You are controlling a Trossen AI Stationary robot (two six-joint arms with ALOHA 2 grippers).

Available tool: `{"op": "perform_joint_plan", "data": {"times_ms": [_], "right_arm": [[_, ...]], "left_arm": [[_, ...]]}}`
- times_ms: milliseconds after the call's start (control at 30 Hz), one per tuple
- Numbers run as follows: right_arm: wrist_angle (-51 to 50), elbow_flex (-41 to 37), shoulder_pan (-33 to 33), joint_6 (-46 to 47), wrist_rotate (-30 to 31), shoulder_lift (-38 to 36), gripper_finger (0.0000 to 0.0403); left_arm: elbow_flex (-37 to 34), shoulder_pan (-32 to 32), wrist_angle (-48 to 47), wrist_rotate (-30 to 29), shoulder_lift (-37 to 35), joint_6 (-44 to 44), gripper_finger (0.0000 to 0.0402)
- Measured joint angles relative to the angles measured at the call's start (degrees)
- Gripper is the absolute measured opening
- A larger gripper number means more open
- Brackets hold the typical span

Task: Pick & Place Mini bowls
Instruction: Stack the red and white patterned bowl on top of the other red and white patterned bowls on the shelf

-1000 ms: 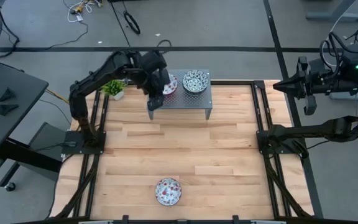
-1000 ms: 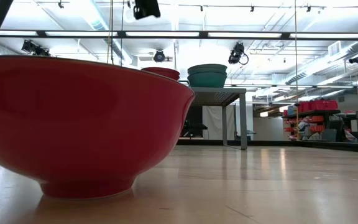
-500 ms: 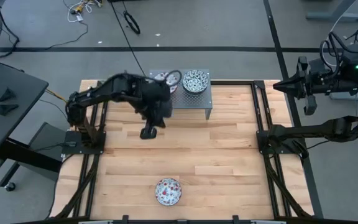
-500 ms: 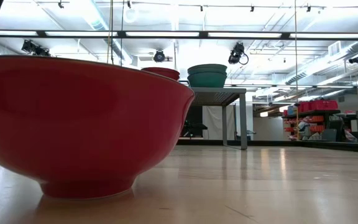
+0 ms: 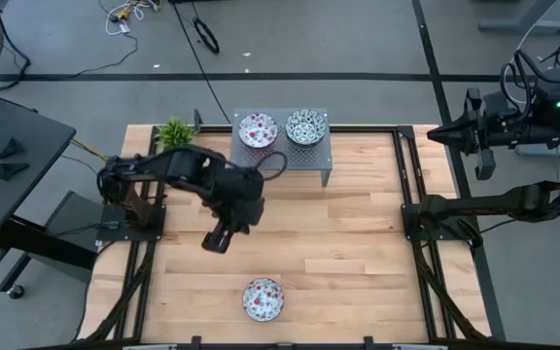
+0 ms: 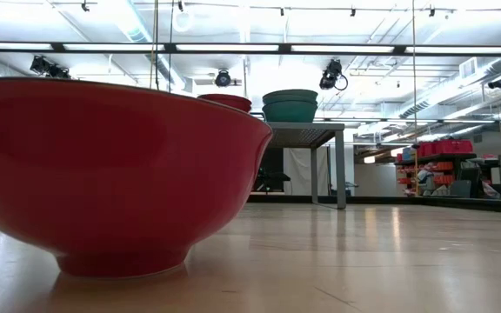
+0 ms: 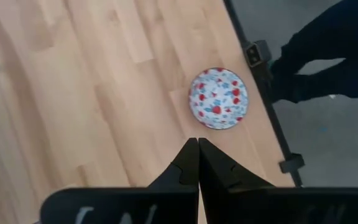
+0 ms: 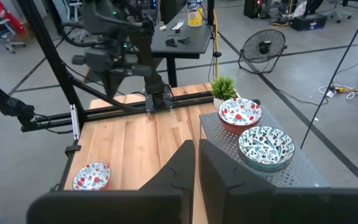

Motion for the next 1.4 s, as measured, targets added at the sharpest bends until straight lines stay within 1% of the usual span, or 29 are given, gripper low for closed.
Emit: {"op": "perform_joint_plan", "data": {"times_ms": [233, 367, 467, 633, 767, 1033, 1100, 1400], "right_arm": [[-0.01, 0.00, -0.01, 0.01, 0.01, 0.00, 0.0025], [-0.01, 0.00, 0.00, 0.00, 0.01, 0.02, 0.0025], [-0.01, 0.01, -0.01, 0.00, 0.00, 0.00, 0.0025], [0.01, 0.01, 0.00, 0.00, -0.01, 0.00, 0.0025], [0.01, 0.00, 0.00, 0.00, 0.01, 0.00, 0.0025], [-0.01, 0.00, 0.00, 0.00, -0.01, 0.00, 0.0025], [0.01, 0.02, -0.02, 0.00, 0.01, 0.00, 0.0025], [0.01, 0.02, -0.02, 0.00, 0.01, 0.02, 0.0025]], "left_arm": [[0.00, -3.77, 0.02, 0.05, 0.04, -8.44, 0.0000], [0.00, -5.65, 0.26, 0.03, 0.04, -16.51, 0.0000], [0.00, -7.07, 0.27, -0.48, 0.16, -24.15, 0.0000], [-0.12, -9.39, 1.48, -2.28, 0.20, -33.34, 0.0000], [-0.13, -10.70, 1.70, -5.15, 0.22, -40.10, 0.0000], [-0.17, -13.11, 1.80, -10.65, 1.45, -46.21, 0.0000], [-0.13, -13.90, 2.23, -12.14, 1.82, -46.47, 0.0000], [-0.11, -17.37, 2.26, -14.76, 3.97, -46.17, 0.0000]]}}
